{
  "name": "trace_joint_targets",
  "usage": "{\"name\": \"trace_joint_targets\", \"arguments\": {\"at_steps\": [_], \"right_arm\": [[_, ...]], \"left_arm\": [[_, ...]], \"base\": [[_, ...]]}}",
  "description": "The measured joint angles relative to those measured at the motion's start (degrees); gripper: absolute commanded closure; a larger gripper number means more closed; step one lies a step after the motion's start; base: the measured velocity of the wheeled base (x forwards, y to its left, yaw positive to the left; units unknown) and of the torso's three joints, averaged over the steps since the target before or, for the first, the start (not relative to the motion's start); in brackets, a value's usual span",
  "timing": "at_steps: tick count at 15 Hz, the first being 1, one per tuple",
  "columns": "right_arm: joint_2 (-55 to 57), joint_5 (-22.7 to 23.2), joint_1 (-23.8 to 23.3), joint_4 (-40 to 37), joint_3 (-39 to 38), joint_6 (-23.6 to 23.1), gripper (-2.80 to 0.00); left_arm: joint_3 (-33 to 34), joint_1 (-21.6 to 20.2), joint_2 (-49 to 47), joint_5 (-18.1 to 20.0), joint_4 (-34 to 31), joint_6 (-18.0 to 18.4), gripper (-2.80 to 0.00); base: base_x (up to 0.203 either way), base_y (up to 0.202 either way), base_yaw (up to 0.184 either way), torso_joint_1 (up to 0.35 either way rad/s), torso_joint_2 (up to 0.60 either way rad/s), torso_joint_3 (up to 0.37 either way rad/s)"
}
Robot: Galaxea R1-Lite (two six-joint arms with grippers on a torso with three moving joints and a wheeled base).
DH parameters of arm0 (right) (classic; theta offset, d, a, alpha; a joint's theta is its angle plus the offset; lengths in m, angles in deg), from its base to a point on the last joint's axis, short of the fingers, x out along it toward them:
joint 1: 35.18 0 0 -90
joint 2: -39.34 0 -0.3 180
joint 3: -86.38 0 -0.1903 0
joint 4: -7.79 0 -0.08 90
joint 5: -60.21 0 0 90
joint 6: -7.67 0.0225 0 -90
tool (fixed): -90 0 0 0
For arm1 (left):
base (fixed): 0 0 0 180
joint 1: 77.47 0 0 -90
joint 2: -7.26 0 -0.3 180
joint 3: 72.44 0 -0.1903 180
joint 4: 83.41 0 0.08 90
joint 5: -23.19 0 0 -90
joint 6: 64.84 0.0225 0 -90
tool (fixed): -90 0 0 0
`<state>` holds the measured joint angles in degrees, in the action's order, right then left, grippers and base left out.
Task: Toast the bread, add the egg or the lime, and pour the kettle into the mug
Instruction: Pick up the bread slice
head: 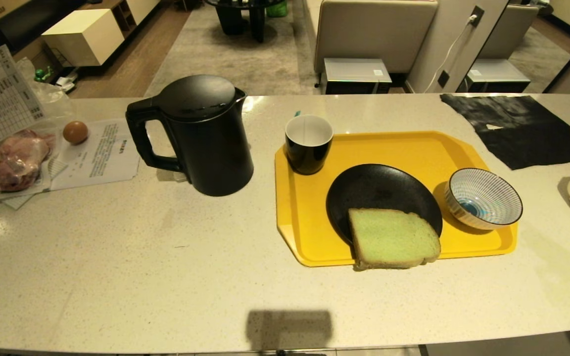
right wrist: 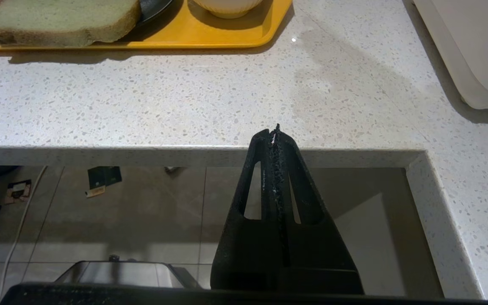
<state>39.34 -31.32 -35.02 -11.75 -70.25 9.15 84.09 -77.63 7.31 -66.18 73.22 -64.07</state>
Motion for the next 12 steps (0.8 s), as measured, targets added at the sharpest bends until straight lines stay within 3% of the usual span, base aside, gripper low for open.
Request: {"name": "trace_joint_targets", "arguments": {"at_steps": [7, 9, 12], "right_arm": [[0.96, 0.62, 0.00, -1.65, 1.31, -0.05, 0.00], [5.75, 1.68, 0.05, -3.84, 6.53, 0.82, 0.00], [21.80, 6.00, 0.06, -6.13, 18.80, 2.32, 0.00]], "left_arm": [[0.00, 0.00, 0.00, 0.00, 0.02, 0.00, 0.00], [0.00, 0.00, 0.00, 0.00, 0.00, 0.00, 0.00], [0.00, 0.00, 0.00, 0.00, 0.00, 0.02, 0.00]], "base": [[0.000, 0.000, 0.000, 0.000, 0.00, 0.000], [0.000, 0.000, 0.000, 0.000, 0.00, 0.000], [0.000, 0.000, 0.000, 0.000, 0.00, 0.000]]}}
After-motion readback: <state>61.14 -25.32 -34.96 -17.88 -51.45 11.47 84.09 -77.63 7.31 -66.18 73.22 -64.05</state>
